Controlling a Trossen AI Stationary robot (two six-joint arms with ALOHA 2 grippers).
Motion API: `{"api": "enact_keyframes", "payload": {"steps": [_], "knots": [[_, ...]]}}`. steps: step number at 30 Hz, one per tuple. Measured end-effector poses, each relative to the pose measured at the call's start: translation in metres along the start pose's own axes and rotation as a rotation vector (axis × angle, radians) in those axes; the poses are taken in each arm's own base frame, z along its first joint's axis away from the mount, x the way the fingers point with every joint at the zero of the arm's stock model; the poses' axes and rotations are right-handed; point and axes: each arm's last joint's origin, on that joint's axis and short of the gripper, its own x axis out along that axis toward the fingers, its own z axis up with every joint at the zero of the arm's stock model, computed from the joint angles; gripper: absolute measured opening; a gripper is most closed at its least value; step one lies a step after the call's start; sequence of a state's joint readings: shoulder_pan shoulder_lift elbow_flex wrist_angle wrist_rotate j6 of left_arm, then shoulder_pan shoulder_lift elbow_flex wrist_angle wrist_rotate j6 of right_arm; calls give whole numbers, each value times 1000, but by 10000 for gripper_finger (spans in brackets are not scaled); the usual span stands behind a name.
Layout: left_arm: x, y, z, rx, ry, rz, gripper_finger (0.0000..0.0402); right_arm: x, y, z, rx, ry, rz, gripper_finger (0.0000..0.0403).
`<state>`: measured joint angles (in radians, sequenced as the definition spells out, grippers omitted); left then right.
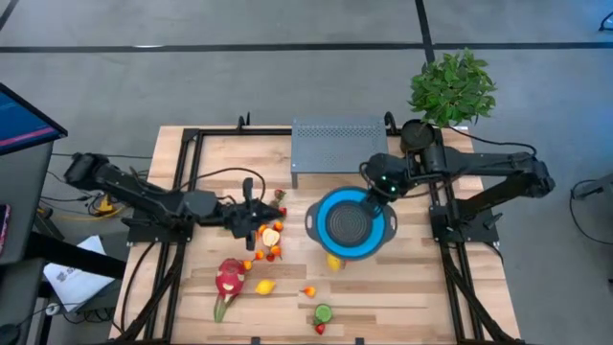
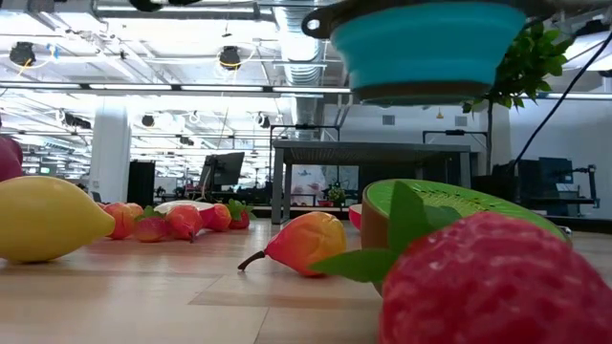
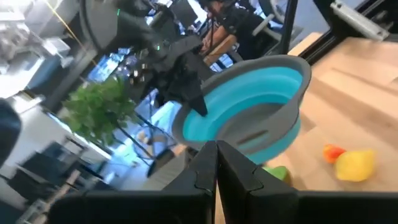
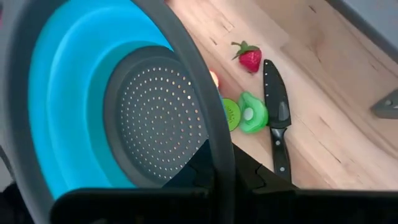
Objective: Pick & Place Fruit
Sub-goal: Put the strainer bowl on the left of the shelf
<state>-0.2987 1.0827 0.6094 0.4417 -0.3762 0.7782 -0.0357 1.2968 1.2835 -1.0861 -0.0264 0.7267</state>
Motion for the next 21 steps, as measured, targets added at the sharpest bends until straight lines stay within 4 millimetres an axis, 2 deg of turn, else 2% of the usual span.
{"api": "enact_keyframes", "payload": {"steps": [8, 12, 18, 21], "knots": [[11, 0, 19, 40, 42, -122, 1, -1, -13, 14, 44, -23, 16, 5], [22, 3, 31, 19, 36, -208, 1, -1, -17, 18, 40, -32, 19, 5], [41, 4, 38, 48, 143, -293, 1, -2, -22, 23, 47, -45, 17, 5], [50, 3, 43, 47, 112, -348, 1, -2, -23, 24, 47, -53, 22, 5]]}}
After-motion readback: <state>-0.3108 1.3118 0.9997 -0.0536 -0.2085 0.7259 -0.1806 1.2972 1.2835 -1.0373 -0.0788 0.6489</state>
